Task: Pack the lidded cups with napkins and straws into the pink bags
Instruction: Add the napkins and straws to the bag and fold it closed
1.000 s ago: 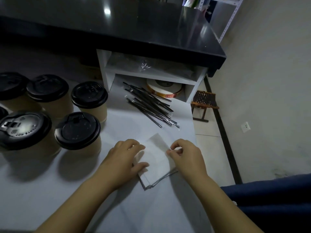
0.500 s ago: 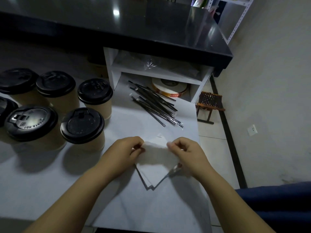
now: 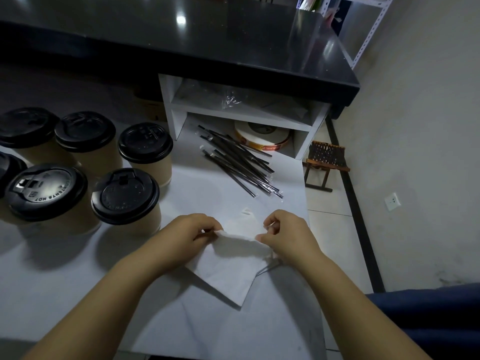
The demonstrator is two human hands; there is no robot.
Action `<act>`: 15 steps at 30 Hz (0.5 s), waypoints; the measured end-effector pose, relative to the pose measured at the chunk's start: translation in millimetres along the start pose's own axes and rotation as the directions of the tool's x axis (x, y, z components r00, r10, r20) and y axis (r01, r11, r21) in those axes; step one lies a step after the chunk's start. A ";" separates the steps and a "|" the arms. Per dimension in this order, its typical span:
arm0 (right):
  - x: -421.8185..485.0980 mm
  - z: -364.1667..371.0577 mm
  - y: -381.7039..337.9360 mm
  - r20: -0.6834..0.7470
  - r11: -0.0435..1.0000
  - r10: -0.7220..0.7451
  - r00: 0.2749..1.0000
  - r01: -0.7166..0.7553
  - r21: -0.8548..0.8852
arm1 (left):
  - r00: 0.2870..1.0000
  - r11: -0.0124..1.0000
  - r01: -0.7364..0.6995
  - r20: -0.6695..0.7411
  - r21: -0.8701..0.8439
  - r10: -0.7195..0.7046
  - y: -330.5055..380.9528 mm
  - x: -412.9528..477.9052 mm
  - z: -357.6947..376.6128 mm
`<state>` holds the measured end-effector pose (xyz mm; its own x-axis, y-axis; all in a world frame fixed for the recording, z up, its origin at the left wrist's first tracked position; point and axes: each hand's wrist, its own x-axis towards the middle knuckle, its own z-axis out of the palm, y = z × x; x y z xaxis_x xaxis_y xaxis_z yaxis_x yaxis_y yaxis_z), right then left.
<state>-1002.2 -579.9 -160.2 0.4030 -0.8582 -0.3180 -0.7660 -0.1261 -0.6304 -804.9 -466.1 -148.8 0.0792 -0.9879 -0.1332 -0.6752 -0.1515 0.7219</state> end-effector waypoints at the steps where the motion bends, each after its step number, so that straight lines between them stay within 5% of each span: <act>1: 0.4 -0.8 0.1 0.002 1.000 -0.008 1.000 0.008 -0.004 | 1.000 1.000 -0.004 0.010 0.007 0.003 0.4 0.6 0.8; 15: 3.9 -2.2 1.5 0.019 0.996 -0.047 0.999 0.048 -0.078 | 1.000 0.998 -0.012 -0.008 0.060 0.013 1.6 3.9 8.4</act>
<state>-1002.8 -584.6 -160.8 0.4479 -0.8419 -0.3011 -0.7824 -0.2061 -0.5877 -811.8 -469.9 -153.8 0.0766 -0.9900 -0.1185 -0.7186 -0.1372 0.6817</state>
